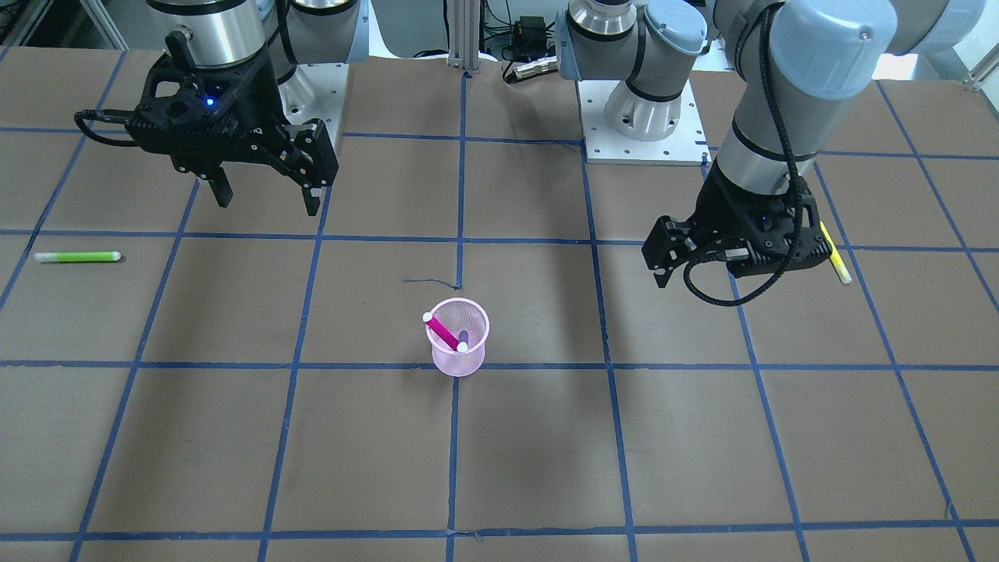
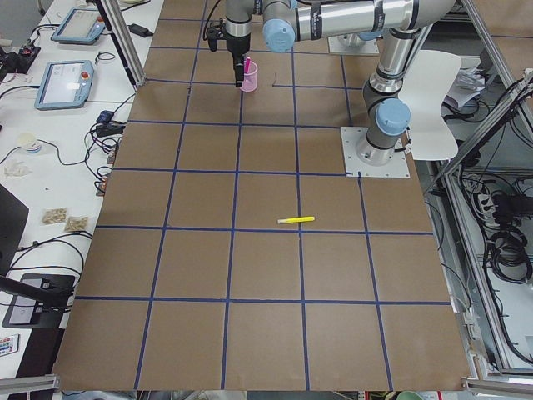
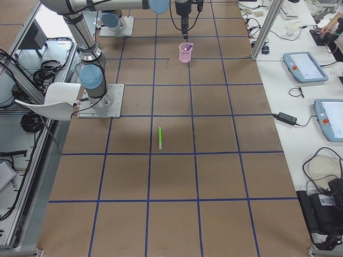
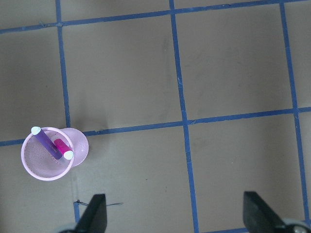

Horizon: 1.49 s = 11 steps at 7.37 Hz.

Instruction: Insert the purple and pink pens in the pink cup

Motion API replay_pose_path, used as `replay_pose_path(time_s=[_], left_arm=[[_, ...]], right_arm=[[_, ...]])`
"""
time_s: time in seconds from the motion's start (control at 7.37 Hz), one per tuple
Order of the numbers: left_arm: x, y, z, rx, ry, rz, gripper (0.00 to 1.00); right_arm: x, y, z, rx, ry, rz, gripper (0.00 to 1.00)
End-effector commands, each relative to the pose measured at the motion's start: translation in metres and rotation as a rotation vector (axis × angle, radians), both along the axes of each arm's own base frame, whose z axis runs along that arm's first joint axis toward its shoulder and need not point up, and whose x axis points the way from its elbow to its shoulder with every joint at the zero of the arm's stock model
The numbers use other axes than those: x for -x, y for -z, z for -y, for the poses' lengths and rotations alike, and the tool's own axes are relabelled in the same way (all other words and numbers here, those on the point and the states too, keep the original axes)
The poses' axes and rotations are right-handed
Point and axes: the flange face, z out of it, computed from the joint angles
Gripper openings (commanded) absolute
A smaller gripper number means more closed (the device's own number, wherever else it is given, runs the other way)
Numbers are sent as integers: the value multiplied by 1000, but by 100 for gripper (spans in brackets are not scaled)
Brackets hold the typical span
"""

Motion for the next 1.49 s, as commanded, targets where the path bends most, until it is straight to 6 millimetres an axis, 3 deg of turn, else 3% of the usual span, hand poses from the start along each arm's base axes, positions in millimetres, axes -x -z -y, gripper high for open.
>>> replay_pose_path(time_s=[0.0, 0.41, 0.54, 1.36], left_arm=[[2, -18, -24, -4, 9, -31, 100], [-10, -18, -31, -39, 43, 124, 100], [-11, -29, -39, -27, 89, 134, 100], [-3, -33, -50, -48, 111, 68, 100]], right_arm=[[0, 0, 0, -1, 2, 0, 100], [0, 0, 0, -2, 0, 0, 100], [0, 0, 0, -2, 2, 0, 100], [0, 0, 0, -2, 0, 0, 100]])
